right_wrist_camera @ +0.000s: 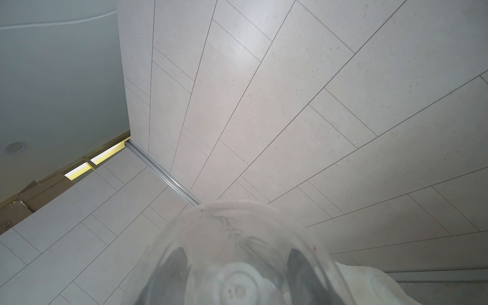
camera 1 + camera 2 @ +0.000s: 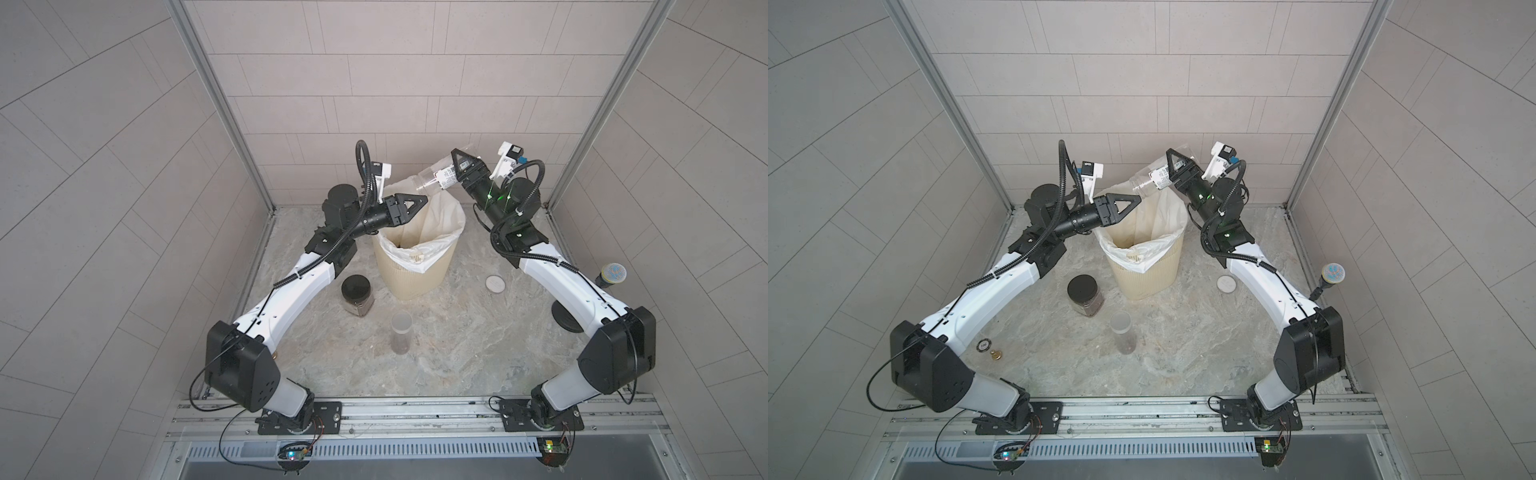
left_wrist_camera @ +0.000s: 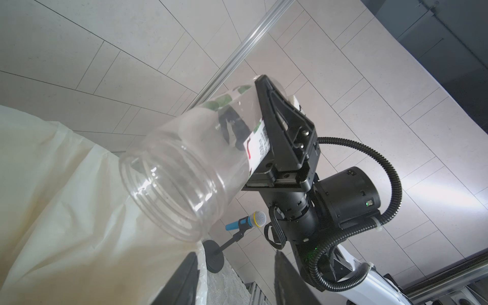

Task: Empty the moldy dried flower tea in the jars
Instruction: Place the jar at the center of the board.

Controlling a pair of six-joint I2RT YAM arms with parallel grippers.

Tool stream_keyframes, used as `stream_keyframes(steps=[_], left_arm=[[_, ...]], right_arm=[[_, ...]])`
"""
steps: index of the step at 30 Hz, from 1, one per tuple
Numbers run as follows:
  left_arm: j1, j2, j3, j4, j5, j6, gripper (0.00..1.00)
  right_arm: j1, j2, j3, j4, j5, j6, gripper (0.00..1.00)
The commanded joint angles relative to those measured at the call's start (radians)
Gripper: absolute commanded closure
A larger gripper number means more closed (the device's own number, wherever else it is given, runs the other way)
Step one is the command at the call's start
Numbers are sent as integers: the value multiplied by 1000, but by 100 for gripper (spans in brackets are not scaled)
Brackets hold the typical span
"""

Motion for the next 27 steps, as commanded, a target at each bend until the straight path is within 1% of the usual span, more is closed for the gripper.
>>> stream_keyframes(steps=[1, 5, 9, 10, 11, 14, 15, 17, 21, 27], left_arm=[[-5, 10, 53, 1, -6, 35, 50], [-4, 14, 80, -87, -30, 91, 51], [-4, 15, 89, -123, -44, 99, 51], [-4, 15, 87, -122, -46, 124, 51], [-4, 15, 87, -120, -48, 123, 51], [-5, 22, 82, -80, -45, 109, 52], [-4, 24, 80, -62, -42, 78, 52], [-4, 27, 73, -28, -42, 61, 55], [-5, 30, 67, 12, -39, 46, 58], [-6, 35, 62, 57, -31, 18, 68]], right_arm=[[-3, -30, -11, 62, -33, 52, 39], [-3, -48, -30, 66, -39, 57, 40], [-3, -56, -40, 69, -43, 59, 39], [-3, -56, -41, 73, -46, 62, 40], [-2, -56, -41, 77, -50, 67, 39], [-1, -47, -48, 101, -65, 97, 40], [-1, -45, -50, 108, -70, 109, 40], [-1, -40, -54, 122, -80, 129, 40], [1, -47, -61, 119, -84, 130, 40], [4, -46, -75, 131, -96, 148, 40]])
